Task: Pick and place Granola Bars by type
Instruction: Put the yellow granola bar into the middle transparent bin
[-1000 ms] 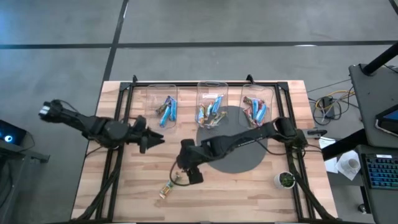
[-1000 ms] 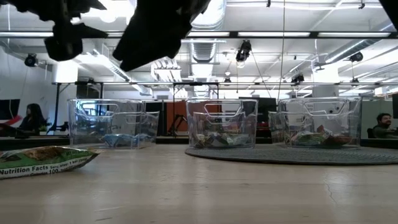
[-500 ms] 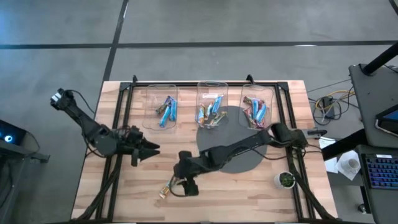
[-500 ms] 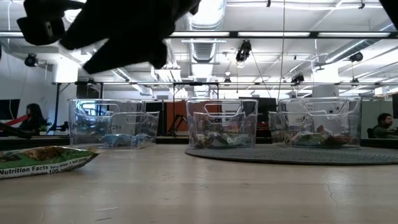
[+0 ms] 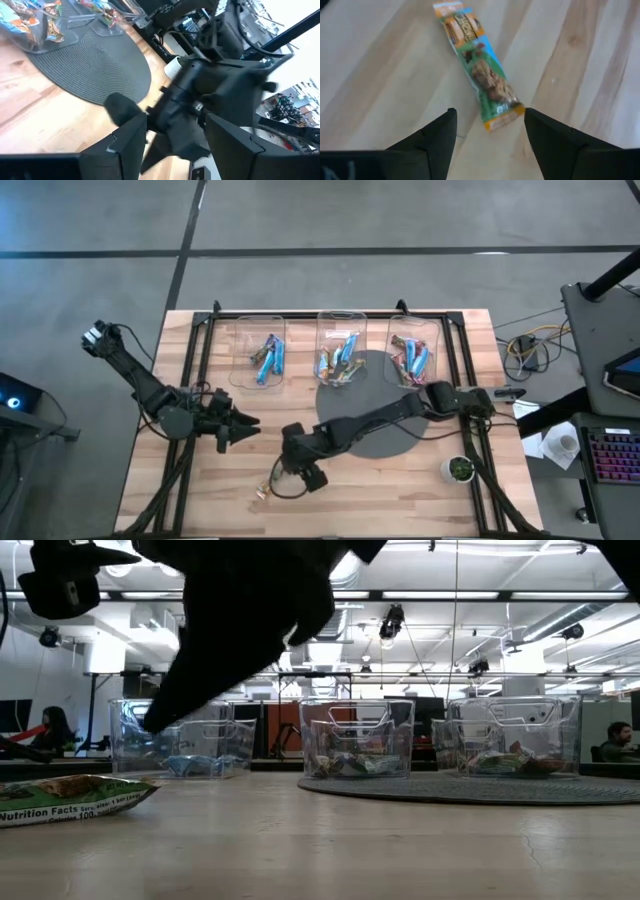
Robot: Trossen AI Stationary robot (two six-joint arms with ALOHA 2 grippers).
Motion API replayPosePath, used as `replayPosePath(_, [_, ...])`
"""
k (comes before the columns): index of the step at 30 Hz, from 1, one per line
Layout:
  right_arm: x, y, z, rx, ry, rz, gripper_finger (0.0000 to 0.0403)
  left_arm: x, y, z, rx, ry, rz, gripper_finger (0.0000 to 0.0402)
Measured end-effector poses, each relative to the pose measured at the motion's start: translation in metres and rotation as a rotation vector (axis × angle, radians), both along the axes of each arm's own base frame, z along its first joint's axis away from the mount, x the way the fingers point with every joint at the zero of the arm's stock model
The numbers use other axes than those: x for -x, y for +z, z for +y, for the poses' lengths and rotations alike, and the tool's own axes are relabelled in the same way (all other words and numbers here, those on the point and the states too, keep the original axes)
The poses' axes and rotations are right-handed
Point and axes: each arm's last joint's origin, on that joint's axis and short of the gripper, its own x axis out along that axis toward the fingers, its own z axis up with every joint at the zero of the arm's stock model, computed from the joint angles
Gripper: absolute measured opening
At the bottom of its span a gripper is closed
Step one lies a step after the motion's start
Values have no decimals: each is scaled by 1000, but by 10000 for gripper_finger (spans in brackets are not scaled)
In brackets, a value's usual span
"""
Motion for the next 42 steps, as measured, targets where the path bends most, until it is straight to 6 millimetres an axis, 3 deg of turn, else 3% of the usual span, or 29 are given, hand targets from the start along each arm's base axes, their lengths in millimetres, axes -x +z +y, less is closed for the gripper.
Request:
replayPosePath(4, [0, 4, 4, 15, 0, -27, 246, 0, 0, 0, -5, 17, -2, 186])
replayPosePath(12, [-7, -27, 6, 64, -22, 17, 311, 1, 2, 1, -2, 23, -17, 186])
replayPosePath(17, [-15, -23, 8, 59, -22, -23, 331, 2, 4, 2, 2, 21, -31, 186])
replayPosePath(28, [-23, -44, 11, 22, 24, 17, 326, 2, 5, 3, -2, 20, -34, 186])
replayPosePath(36, [-26, -45, 3, -48, -105, 50, 325, 2, 5, 3, -5, 19, -34, 186])
replayPosePath(42, [-27, -46, -4, -115, -180, 74, 274, 2, 5, 3, -12, 26, -35, 186])
